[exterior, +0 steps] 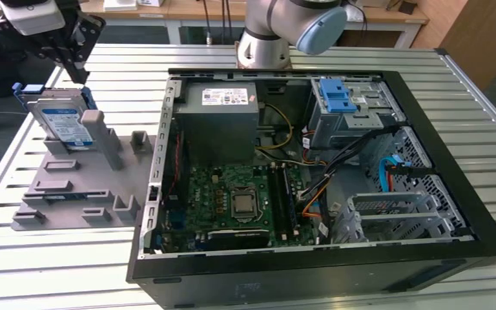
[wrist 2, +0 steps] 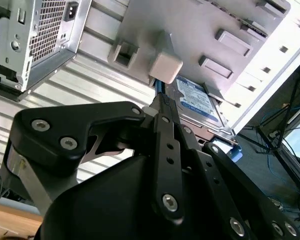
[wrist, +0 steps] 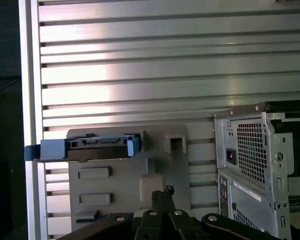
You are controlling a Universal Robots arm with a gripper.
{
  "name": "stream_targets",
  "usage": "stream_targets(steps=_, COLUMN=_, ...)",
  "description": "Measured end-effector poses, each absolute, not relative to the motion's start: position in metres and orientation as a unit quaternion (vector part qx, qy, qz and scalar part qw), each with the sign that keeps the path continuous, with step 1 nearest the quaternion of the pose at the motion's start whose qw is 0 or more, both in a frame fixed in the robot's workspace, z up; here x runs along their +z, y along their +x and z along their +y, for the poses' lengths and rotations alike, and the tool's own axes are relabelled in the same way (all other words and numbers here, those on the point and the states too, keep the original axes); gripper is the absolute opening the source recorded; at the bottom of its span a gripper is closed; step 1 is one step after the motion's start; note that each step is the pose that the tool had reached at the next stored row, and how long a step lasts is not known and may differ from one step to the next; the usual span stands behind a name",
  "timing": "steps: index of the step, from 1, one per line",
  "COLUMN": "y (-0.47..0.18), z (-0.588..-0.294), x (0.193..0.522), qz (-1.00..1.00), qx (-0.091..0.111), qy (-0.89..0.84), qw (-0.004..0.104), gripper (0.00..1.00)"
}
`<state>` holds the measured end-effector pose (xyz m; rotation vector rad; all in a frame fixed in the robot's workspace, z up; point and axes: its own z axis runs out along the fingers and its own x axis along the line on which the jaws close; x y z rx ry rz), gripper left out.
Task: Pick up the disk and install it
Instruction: 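Reach for the disk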
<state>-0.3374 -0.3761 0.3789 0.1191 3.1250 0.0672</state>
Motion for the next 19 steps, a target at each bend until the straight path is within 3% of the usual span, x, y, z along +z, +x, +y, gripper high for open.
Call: stream_targets(steps=19, y=-0.404, z=-0.343, x=0.362, qz=0.999, qx=0.021, qy=0.038, qw=0.001, gripper=0.11)
